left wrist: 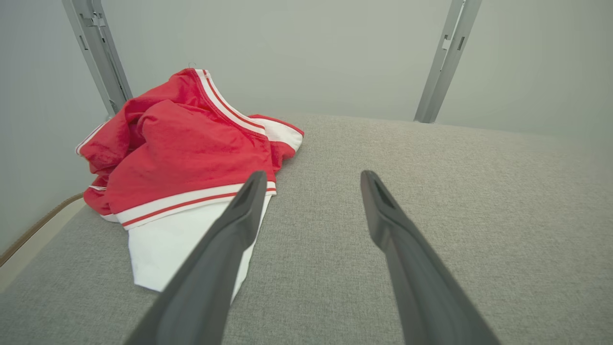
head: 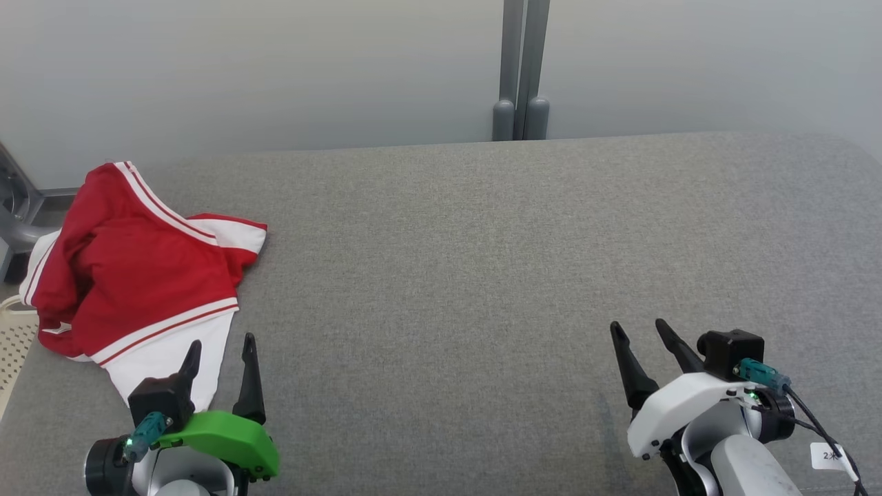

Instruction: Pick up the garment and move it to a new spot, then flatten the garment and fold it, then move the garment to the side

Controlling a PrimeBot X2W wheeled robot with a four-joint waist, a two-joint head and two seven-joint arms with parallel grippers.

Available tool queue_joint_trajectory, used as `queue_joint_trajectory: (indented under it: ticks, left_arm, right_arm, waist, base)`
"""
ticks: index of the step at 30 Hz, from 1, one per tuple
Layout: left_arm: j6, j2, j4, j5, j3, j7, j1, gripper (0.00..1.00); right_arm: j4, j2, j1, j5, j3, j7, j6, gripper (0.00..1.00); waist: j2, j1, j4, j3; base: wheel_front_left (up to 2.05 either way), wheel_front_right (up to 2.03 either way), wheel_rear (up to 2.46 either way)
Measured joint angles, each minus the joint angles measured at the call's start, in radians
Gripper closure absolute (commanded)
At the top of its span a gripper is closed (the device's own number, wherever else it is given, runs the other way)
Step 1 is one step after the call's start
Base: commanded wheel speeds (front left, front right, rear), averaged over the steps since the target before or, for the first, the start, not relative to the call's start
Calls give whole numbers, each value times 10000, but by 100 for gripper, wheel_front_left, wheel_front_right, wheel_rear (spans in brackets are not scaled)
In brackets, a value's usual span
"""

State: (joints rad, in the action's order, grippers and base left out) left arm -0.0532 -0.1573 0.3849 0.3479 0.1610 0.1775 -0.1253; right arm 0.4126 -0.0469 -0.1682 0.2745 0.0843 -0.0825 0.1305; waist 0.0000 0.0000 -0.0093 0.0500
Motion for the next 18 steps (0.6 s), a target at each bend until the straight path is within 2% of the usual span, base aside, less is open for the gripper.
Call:
queue_joint_trajectory:
  ticks: [18]
  left_arm:
    - [-169, -113, -46, -627, 288, 146, 117, 0]
  right_arm:
    - [151, -12, -16, -756, 322, -219, 0, 0]
  waist:
    - [0, 0, 3, 136]
  base:
    - [0, 0, 0]
